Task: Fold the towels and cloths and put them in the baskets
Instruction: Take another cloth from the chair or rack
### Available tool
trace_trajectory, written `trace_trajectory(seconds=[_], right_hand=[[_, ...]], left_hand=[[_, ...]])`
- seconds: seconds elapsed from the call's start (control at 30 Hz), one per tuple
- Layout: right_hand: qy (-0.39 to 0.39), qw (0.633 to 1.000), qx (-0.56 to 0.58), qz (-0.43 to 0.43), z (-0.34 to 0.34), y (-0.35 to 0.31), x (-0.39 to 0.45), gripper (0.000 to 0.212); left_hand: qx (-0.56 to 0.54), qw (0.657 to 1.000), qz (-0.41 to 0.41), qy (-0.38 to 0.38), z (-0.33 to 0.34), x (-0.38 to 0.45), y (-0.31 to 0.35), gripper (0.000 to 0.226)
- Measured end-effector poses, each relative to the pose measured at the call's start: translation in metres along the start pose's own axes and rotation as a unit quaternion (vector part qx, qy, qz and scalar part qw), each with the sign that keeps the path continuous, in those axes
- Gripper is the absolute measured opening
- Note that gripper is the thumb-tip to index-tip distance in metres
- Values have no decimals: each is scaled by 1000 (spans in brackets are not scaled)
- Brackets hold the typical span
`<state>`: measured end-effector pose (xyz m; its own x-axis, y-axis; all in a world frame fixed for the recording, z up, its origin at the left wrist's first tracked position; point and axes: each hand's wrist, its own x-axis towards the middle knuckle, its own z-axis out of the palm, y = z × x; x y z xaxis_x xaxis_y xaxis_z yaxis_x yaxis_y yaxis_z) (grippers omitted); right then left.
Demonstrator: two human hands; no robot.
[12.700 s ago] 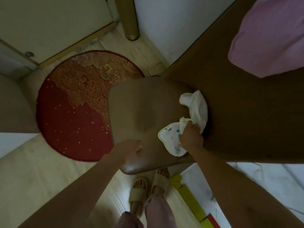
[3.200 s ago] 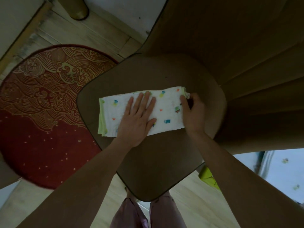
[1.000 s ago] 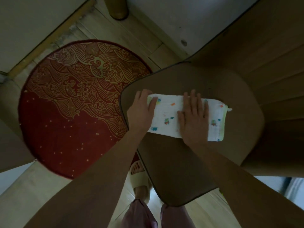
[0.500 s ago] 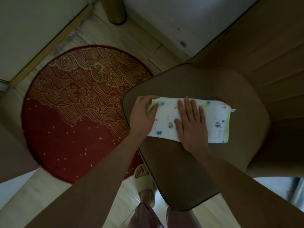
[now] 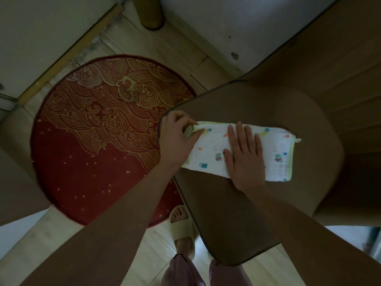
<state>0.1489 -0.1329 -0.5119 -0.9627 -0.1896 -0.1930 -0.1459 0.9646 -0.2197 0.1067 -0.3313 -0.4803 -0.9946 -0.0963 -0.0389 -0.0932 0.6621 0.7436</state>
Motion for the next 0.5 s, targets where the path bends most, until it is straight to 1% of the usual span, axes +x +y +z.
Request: trace_trajectory(seconds=[0.07, 0.1, 0.17, 0.23, 0.3, 0.33, 0.37, 0.5], right_hand=[[-1, 1000, 0, -1, 0, 0, 0, 60], [-2, 1000, 0, -2, 0, 1, 0, 60], [-3, 1000, 2, -2, 0, 1, 0, 60], [-3, 1000, 5, -4, -1, 0, 0, 60], [-3, 1000, 8, -4, -1, 0, 0, 61], [-3, 1000, 8, -3, 0, 0, -1, 61], [-2, 1000, 6, -3, 0, 0, -1, 61], [6, 1000, 16, 13, 2, -3, 0, 62]], left_hand=[[-15, 999, 38, 6, -1, 1, 4, 17], [-42, 998, 35, -4, -1, 1, 7, 16], [-67, 997, -5, -25, 1, 0, 12, 18], [-48, 997, -63, -4, 6, -2, 12, 23], [-19, 992, -115, 55, 10, -5, 9, 31], [0, 988, -130, 77, 11, -6, 7, 35], [19, 986, -141, 83, 13, -8, 7, 40], [104, 974, -198, 23, 24, -9, 21, 50]])
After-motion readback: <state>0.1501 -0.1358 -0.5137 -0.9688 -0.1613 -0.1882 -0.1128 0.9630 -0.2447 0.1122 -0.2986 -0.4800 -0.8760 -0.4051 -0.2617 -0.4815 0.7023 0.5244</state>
